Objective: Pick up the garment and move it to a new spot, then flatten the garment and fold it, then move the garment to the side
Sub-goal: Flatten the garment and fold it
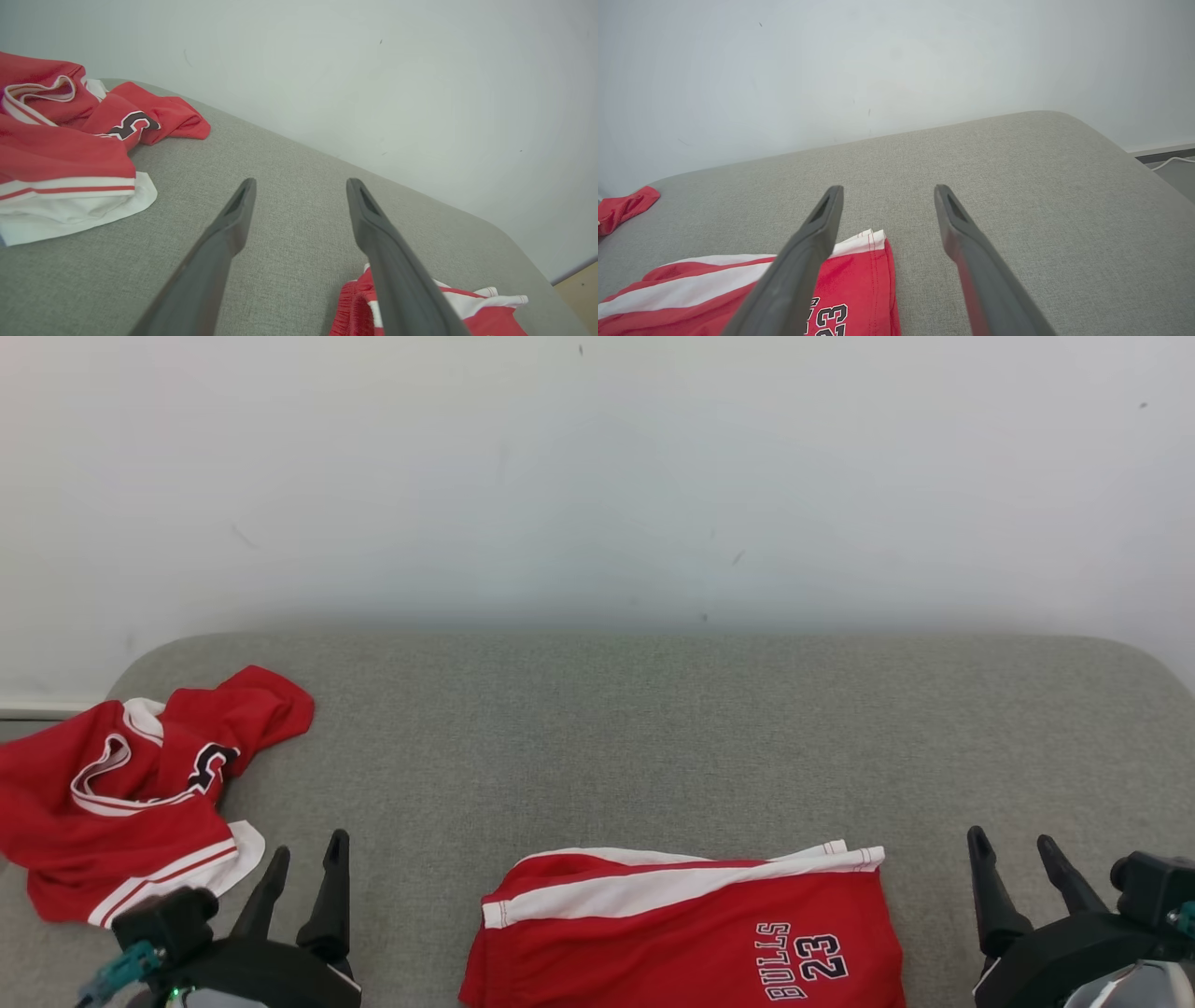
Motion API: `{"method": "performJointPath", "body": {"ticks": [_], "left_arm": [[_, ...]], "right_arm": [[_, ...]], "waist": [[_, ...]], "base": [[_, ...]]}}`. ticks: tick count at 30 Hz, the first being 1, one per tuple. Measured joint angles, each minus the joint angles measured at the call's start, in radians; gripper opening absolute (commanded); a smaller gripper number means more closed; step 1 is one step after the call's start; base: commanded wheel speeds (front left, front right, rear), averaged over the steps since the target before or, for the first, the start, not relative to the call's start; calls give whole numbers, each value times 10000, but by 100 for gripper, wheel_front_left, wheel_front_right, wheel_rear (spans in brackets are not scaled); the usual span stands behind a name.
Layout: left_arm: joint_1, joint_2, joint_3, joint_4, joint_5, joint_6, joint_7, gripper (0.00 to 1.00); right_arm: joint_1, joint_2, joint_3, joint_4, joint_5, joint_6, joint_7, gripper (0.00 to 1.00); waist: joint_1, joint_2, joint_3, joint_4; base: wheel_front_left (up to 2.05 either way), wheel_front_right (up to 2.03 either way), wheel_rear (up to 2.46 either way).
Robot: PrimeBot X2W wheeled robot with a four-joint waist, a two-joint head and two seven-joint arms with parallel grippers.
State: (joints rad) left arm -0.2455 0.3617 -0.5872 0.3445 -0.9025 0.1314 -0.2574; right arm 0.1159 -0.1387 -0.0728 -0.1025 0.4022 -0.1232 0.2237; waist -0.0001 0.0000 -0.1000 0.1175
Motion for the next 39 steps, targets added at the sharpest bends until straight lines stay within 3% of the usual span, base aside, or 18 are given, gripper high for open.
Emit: {"method": "performJointPath", "body": {"ticks": [5,18,39], "left_arm": [[647,-477,598,-8,474,0,8,100],[1467,-224,385,-368,2441,-2,13,100],[1825,-654,1662,-1287,3315,0,629,100]], "right_arm": [[98,109,224,75,-174,59,-504,100],[461,36,476,374,-357,441,-1200,100],[445,58,527,727,-433,527,-1636,100]], "waist": [[0,0,-113,-224],[1,0,-132,-624],[1,0,-24,-699]], "base": [[0,0,0],[0,0,0],[0,0,0]]}}
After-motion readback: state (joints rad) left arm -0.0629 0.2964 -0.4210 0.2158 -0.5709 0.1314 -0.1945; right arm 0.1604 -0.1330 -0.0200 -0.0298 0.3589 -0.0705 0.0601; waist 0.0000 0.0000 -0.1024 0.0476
